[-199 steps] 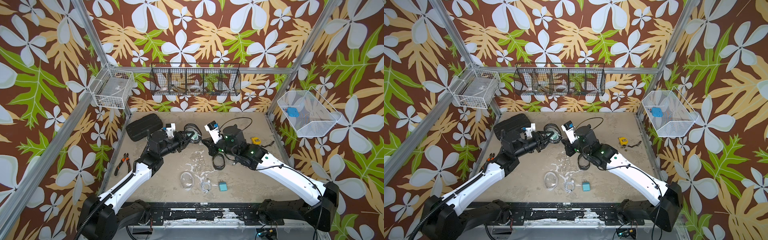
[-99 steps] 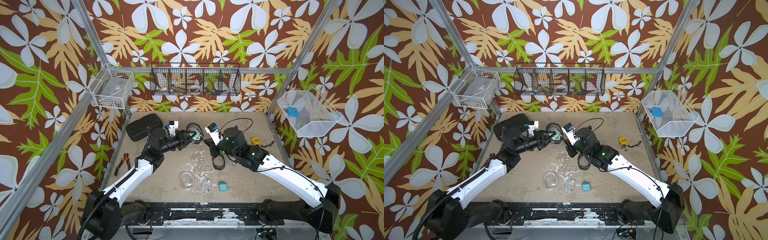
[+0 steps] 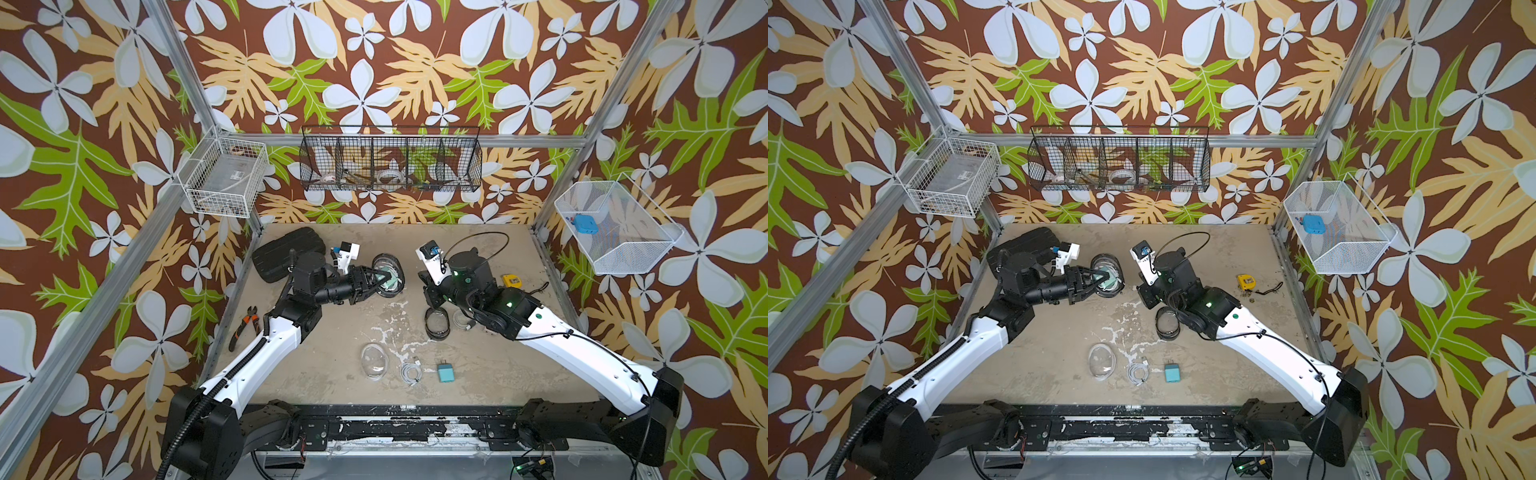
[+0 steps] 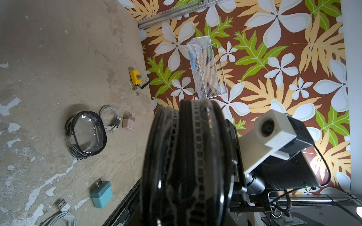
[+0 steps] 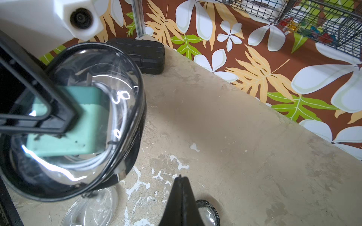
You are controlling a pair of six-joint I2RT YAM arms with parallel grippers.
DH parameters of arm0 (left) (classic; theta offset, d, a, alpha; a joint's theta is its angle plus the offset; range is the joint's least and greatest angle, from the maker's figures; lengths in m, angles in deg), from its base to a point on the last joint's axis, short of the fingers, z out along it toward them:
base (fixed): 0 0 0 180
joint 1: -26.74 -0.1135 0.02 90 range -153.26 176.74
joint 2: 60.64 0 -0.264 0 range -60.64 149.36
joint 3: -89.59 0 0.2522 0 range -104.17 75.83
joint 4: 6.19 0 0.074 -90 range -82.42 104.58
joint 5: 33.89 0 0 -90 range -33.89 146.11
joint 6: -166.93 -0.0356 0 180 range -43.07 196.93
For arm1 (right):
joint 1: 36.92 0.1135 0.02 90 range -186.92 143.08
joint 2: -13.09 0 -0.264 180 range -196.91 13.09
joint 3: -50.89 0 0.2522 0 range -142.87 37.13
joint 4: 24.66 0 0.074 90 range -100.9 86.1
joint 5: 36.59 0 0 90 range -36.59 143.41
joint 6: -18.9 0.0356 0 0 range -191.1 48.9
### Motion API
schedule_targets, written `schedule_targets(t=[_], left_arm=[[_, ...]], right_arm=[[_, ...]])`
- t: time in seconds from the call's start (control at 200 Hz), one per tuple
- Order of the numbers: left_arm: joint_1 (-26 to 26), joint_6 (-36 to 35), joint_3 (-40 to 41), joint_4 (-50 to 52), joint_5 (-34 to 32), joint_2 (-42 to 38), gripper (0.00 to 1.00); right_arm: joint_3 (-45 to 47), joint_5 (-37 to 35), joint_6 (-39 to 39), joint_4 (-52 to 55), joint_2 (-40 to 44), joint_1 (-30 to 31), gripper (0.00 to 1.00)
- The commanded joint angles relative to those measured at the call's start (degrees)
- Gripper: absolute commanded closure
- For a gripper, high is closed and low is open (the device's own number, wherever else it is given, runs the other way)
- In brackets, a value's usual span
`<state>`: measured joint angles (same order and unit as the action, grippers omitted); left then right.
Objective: Pack away charging kits
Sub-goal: Zip the zipper on the storage bag, then adjust the storage bag.
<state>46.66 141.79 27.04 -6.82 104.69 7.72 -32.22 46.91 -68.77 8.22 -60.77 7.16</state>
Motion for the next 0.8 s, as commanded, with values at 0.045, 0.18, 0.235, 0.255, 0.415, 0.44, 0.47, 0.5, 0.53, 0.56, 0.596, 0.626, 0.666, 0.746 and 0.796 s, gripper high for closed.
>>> schedule_targets(t=[0.045, 0.18, 0.235, 0.255, 0.415, 0.44, 0.47, 0.5, 0.53, 0.56, 0.596, 0.626, 0.666, 0.746, 0.796], left_arm=[[-0.58, -1.62, 1.27, -5.23, 5.04, -0.24, 1.00], [-0.50, -4.71, 2.39, -9.39, 10.64, -0.14, 1.00], [-0.50, -5.04, 3.14, -11.45, 12.57, -0.62, 1.00], [-0.50, -5.49, 3.22, -11.77, 13.30, -0.80, 1.00], [-0.16, -8.61, 3.14, -11.87, 14.87, -1.82, 0.97], [0.06, -8.99, 3.03, -11.82, 14.97, -1.91, 0.96], [0.40, -9.43, 2.86, -11.77, 15.01, -1.83, 0.96], [0.69, -9.97, 2.55, -11.58, 14.76, -1.82, 0.95], [1.11, -10.42, 2.39, -11.42, 14.39, -1.74, 0.94], [1.46, -10.69, 2.24, -11.37, 14.18, -1.53, 0.94], [2.14, -10.74, 1.96, -11.82, 14.34, -1.16, 0.93], [2.75, -10.60, 1.74, -12.45, 14.64, -0.83, 0.93], [3.37, -10.46, 1.47, -12.84, 14.79, -0.39, 0.92], [3.90, -9.49, 1.67, -14.71, 15.07, -0.07, 0.92], [3.90, -8.06, 2.33, -16.90, 15.27, -0.24, 0.92]], right_arm=[[-0.07, 2.91, 1.65, 0.66, 1.09, -1.38, 1.00], [2.14, 35.65, 10.15, -5.68, 4.74, -13.70, 1.00], [3.49, 47.67, 15.11, -9.93, 5.23, -18.35, 0.90], [3.80, 50.84, 16.81, -11.11, 5.17, -19.48, 0.86], [3.70, 65.19, 21.95, -14.53, 2.91, -20.03, 0.53], [3.94, 65.74, 22.41, -14.87, 2.92, -19.72, 0.50], [4.16, 65.91, 22.20, -14.89, 3.02, -18.90, 0.48], [4.21, 65.74, 21.52, -14.42, 3.11, -18.00, 0.48], [4.02, 65.15, 20.52, -13.26, 3.06, -17.07, 0.50], [4.02, 64.57, 20.01, -12.52, 2.89, -16.37, 0.54], [4.44, 64.43, 20.18, -12.58, 2.68, -15.90, 0.58], [5.12, 64.60, 20.87, -13.32, 2.59, -15.85, 0.61], [6.04, 64.35, 21.47, -14.15, 2.56, -15.86, 0.66], [6.89, 63.01, 20.96, -13.49, 2.40, -16.08, 0.67], [7.31, 62.95, 20.77, -13.10, 2.28, -16.66, 0.68]])
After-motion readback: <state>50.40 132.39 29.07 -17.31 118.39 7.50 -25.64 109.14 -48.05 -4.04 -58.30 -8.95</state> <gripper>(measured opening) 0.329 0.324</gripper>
